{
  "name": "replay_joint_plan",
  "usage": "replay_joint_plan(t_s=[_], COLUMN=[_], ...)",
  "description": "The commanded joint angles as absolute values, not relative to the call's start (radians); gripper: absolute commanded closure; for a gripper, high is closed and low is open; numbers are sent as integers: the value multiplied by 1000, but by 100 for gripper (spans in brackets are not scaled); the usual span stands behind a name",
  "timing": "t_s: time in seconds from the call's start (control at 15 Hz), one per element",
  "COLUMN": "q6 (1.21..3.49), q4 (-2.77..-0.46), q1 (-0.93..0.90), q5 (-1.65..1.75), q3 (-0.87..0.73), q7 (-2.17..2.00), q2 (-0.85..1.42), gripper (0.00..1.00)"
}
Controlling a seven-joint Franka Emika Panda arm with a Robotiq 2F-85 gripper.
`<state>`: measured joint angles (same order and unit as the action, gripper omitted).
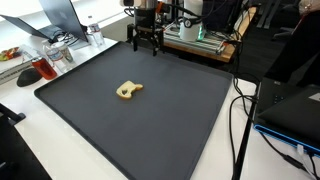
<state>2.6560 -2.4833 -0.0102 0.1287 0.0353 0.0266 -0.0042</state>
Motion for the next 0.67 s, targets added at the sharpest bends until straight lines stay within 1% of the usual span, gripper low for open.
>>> replay_joint_plan(t_s=[0.0,0.33,0.6], q6=[2405,2145,2049], q4=[-2319,-2100,-1955], q1=[-59,-122,-145], q5=[299,338,340], q3=[78,130,124], q7=[-185,-270,-271], q2=[1,88,184], gripper=[0,0,0])
